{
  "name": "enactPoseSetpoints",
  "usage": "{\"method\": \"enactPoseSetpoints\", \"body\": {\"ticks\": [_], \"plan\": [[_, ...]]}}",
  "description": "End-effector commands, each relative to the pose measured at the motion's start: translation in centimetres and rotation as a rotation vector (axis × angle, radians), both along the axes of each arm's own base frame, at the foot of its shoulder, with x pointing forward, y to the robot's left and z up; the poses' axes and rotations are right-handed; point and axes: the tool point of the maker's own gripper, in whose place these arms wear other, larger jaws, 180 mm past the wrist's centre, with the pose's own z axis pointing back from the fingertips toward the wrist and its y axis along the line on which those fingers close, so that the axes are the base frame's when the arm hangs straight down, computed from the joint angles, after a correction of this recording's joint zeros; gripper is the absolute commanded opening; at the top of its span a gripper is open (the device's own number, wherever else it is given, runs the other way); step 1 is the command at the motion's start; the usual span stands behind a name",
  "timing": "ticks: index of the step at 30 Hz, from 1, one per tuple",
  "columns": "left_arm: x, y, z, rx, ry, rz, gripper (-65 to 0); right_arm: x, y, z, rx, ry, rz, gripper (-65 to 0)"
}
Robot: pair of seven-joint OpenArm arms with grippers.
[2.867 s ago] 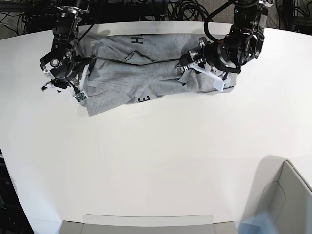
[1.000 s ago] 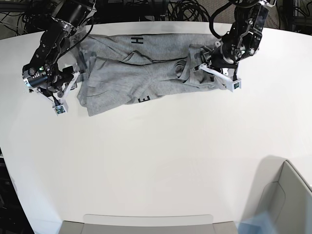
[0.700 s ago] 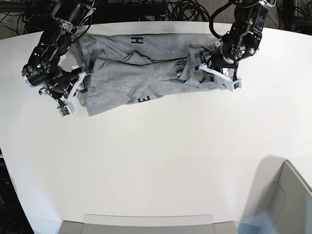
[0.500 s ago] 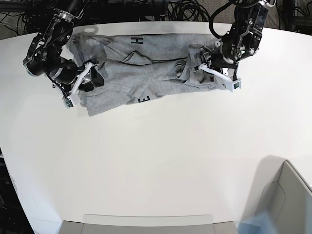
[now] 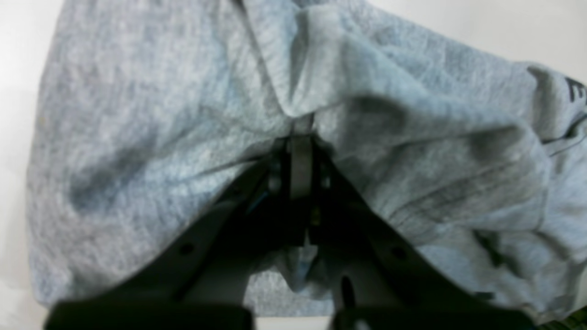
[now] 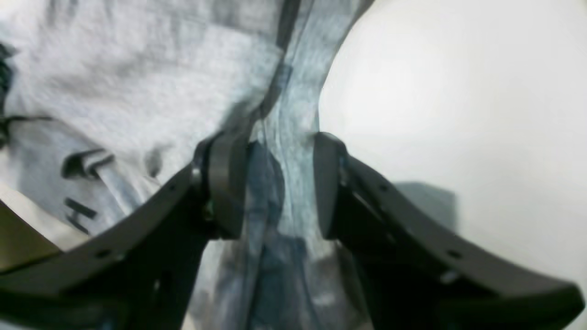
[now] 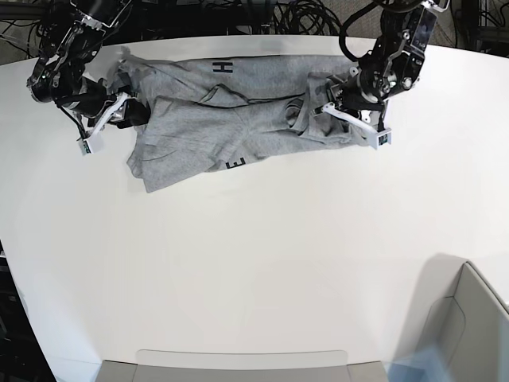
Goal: Fold the T-shirt properly
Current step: 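Move the right gripper along the strip and grasp its other end, then fold the right gripper's end over toward the left gripper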
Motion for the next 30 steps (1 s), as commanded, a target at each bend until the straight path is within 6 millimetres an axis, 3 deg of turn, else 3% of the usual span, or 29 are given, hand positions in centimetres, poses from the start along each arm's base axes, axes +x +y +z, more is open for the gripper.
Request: {"method": "enactPoseSetpoints", "body": {"ticks": [1, 4, 15, 18, 22, 27, 30], "plan": [[-0.8, -0.7, -0.2, -0.022, 0.035, -0.021, -63.5, -2.1, -1.1, -1.9, -0.079, 0.121, 0.043, -39.7], [-1.0, -1.0, -0.3, -0.024, 0.036, -0.032, -63.5, -2.0, -0.4, -2.6, -0.061, 0.141, 0.071, -39.7], [-1.0, -1.0, -0.3, -0.024, 0.036, -0.032, -63.5, -1.0, 7.0, -3.0, -0.008, 0.139, 0.285, -40.0], [-1.1, -1.1, -0.2, -0.027, 0.038, -0.033, -63.5, -1.0, 7.0, -3.2, -0.043, 0.152, 0.306, -45.2], [-1.1, -1.8, 0.1, -0.042, 0.031, -0.048, -63.5, -0.8, 6.8, -3.4, -0.08, 0.164, 0.311, -65.0], [-1.4, -4.2, 1.2, -0.085, 0.009, -0.104, -63.5, 1.1, 6.2, -2.5, -0.105, 0.126, 0.304, -65.0], [-0.1, -6.0, 2.9, -0.127, -0.047, -0.122, -63.5, 3.0, 3.9, -1.4, -0.12, 0.088, 0.231, -65.0]]}}
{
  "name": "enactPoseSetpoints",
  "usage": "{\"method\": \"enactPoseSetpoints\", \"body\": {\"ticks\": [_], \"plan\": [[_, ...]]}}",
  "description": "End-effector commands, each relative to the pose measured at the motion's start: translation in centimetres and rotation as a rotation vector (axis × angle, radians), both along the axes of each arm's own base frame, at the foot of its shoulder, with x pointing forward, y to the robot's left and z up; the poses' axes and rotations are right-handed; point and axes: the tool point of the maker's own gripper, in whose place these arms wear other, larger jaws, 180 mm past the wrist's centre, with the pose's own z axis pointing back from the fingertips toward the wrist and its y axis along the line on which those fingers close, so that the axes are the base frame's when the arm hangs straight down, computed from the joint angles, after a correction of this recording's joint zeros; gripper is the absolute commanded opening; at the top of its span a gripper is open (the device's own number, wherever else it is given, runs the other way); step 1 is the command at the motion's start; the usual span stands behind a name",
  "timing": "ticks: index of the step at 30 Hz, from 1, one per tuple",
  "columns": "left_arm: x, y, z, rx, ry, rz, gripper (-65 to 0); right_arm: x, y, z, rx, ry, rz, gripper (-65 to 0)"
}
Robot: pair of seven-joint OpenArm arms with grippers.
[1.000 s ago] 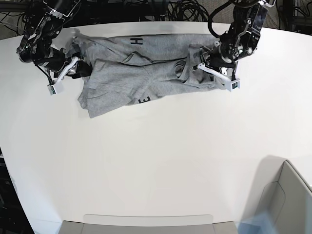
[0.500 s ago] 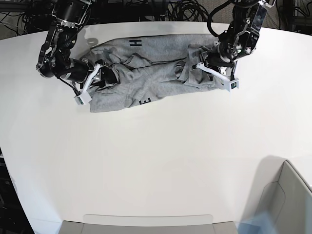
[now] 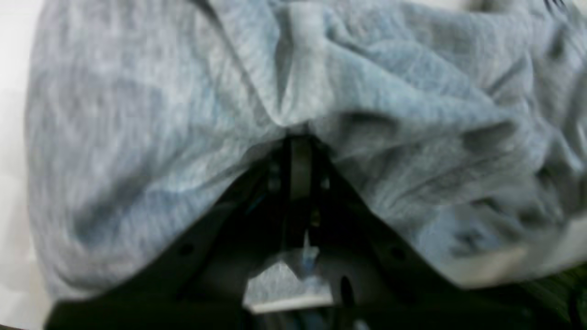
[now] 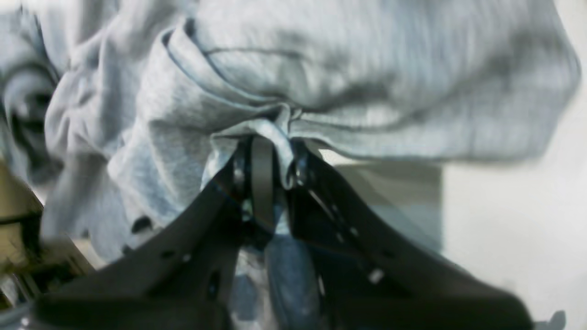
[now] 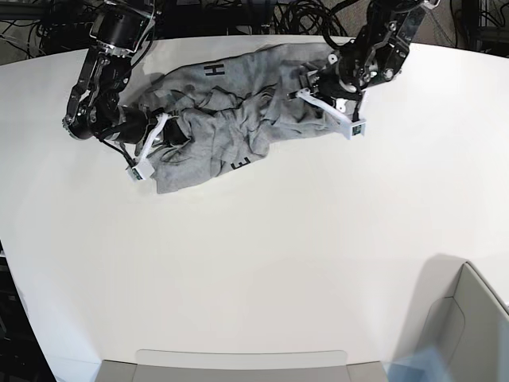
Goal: Fold the T-shirt properly
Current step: 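Fold the right gripper's end over toward the left gripper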
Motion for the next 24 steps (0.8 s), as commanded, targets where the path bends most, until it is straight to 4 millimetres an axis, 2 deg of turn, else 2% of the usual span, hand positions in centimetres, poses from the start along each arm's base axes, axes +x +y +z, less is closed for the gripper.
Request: {"method": "enactPoseSetpoints", "body": {"ticks": [1, 5, 10, 15, 20, 24], "plan": [[1.4, -0.9, 1.8, -0.037, -0.068, 0.0, -63.5, -0.6, -3.7, -0.6, -0.143, 0.051, 0.01, -65.0], [3.1, -2.3, 3.7, -0.09, -0.136, 0.023, -63.5, 1.3, -6.3, 0.9, -0.188, 0.006, -0.017, -65.0], [6.5, -2.4, 5.9, -0.096, -0.244, 0.046, -63.4, 3.1, -8.3, 2.5, -0.224, -0.04, -0.043, -65.0], [7.4, -2.3, 6.9, -0.096, -0.282, 0.05, -63.4, 4.1, -12.3, 4.4, -0.26, -0.082, -0.133, -65.0], [7.8, -2.8, 8.3, -0.129, -0.327, 0.049, -63.3, 4.2, -14.1, 5.1, -0.301, -0.09, -0.141, -65.0], [9.1, -2.4, 9.6, -0.176, -0.408, 0.12, -63.3, 4.8, -14.9, 5.9, -0.307, -0.142, -0.161, -65.0]]}}
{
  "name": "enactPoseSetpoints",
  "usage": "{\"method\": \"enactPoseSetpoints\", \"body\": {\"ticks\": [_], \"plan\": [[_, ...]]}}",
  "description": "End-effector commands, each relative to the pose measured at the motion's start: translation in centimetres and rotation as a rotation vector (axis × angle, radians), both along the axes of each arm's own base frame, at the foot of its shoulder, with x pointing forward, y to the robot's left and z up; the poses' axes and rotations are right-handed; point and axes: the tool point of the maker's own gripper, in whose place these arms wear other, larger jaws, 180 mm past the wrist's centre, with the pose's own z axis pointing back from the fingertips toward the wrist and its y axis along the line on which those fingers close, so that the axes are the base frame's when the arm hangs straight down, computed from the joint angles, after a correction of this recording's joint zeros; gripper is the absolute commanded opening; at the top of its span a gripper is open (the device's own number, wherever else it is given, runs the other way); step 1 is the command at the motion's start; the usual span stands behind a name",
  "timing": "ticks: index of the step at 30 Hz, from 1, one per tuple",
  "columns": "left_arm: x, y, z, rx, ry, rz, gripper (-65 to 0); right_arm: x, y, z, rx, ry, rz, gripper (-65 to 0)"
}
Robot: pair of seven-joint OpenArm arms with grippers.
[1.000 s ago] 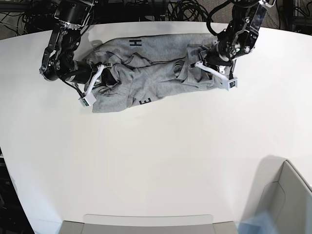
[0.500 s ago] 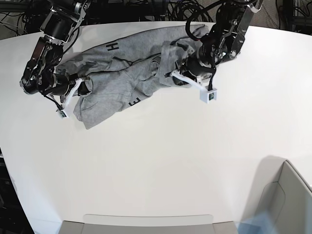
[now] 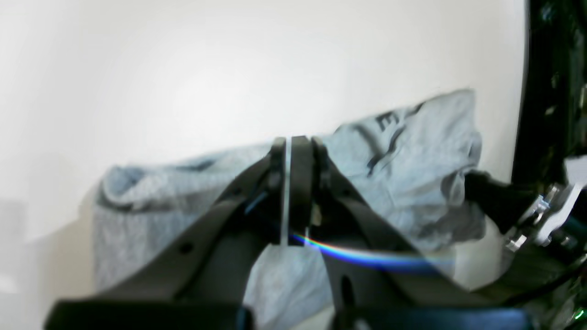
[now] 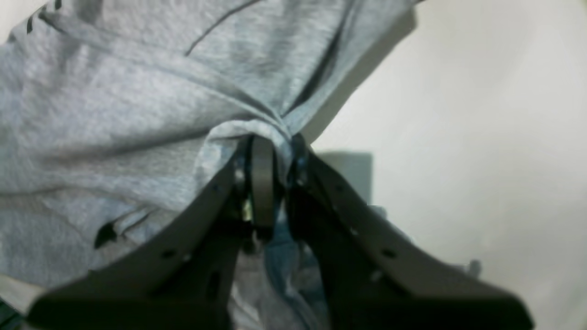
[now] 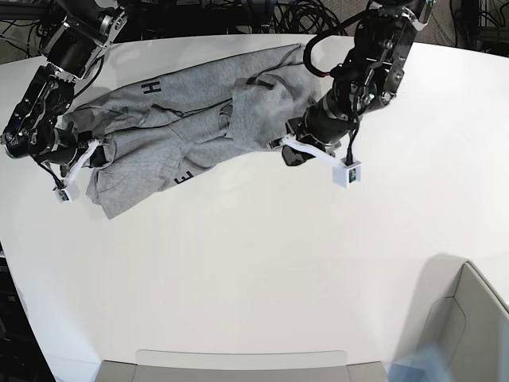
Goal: Fold the T-shirt properly
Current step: 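Fold the right gripper's end over toward the left gripper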
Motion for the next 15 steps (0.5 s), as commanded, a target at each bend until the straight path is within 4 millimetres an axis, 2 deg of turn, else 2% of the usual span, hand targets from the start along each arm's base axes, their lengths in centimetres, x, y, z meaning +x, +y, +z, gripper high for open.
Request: {"method": "enactPoseSetpoints", "body": {"ticks": [1, 3, 5, 8, 11, 15], "plan": [[1.1, 1.0, 1.2, 0.002, -0.062, 0.038, -63.3, 1.2, -0.8, 1.7, -0.023, -0.07, 0.006, -65.0], [1.8, 3.0, 1.5, 0.005, -0.087, 0.107, -63.3, 1.1, -1.3, 1.8, -0.035, -0.075, 0.003, -65.0], [1.4, 4.7, 0.9, 0.0, -0.067, 0.164, -63.3, 1.1, -1.4, 2.2, -0.047, -0.086, 0.007, -65.0], [0.2, 8.8, -0.5, 0.024, -0.016, 0.262, -63.3, 0.8, -0.9, 3.5, -0.09, -0.13, 0.029, -65.0], [-1.6, 12.7, -1.7, 0.076, 0.03, 0.345, -63.3, 0.7, 1.6, 5.2, -0.12, -0.196, 0.08, -65.0], [-4.0, 16.6, -2.9, 0.154, 0.081, 0.411, -63.3, 0.1, 6.1, 7.4, -0.17, -0.278, 0.207, -65.0]]}}
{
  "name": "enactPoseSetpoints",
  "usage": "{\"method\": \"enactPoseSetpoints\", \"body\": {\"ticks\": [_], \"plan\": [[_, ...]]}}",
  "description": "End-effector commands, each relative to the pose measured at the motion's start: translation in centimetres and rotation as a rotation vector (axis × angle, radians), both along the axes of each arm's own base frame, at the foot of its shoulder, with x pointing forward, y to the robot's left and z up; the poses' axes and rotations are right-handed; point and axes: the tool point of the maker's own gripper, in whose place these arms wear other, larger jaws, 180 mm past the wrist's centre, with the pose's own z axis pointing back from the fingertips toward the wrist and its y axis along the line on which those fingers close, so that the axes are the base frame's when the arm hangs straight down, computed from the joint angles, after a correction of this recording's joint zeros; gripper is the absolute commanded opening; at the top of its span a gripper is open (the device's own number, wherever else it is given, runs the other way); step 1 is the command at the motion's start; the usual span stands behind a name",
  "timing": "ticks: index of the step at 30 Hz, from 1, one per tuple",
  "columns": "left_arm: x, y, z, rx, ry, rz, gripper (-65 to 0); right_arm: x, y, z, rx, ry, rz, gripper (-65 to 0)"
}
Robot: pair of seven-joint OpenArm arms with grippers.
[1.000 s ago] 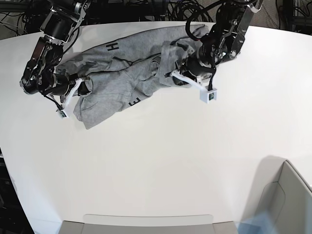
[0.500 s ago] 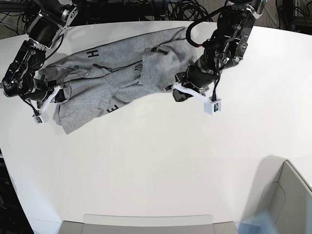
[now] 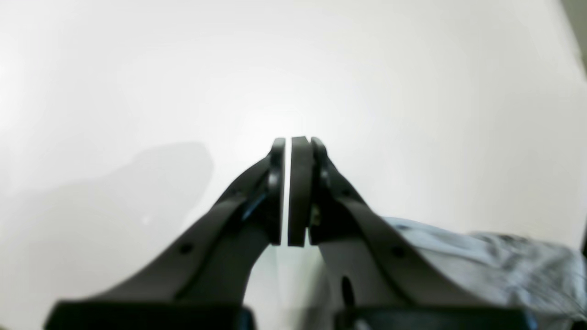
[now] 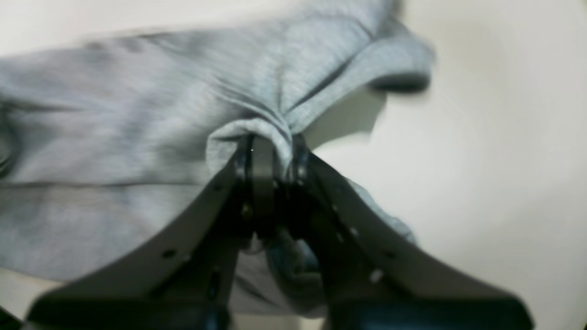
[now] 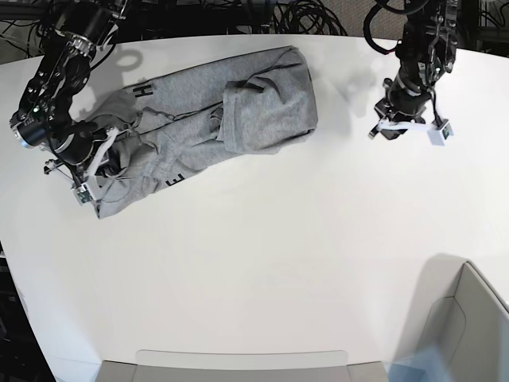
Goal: Fold the T-shirt properly
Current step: 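Fold the right gripper's end over toward the left gripper, then lift the bundled shirt with the right gripper and fold it over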
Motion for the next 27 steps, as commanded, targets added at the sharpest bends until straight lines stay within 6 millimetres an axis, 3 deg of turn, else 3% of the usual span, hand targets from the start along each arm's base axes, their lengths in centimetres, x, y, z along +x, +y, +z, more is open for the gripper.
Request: {"method": "enactPoseSetpoints", "body": {"ticks": [1, 6, 15, 22, 27], "plan": [[-0.1, 1.0, 0.6, 0.027, -0.021, 0.011, -63.3, 0.7, 1.0, 2.1, -0.012, -0.081, 0.045, -65.0], [-2.5, 3.9, -0.4, 0.067, 0.037, 0.08, -63.3, -0.4, 6.6, 3.9, -0.019, -0.147, 0.182, -65.0], [-4.0, 6.4, -1.9, 0.098, 0.096, 0.136, -63.3, -3.5, 18.5, 3.0, 0.073, -0.095, 0.517, -65.0], [-4.8, 7.1, -3.5, 0.101, 0.145, 0.151, -63.3, -6.9, 25.5, 3.8, 0.188, -0.108, 0.705, -65.0], [-5.0, 7.2, -4.0, 0.102, 0.16, 0.155, -63.3, -9.1, 28.6, 3.9, 0.267, -0.088, 0.757, -65.0]]}}
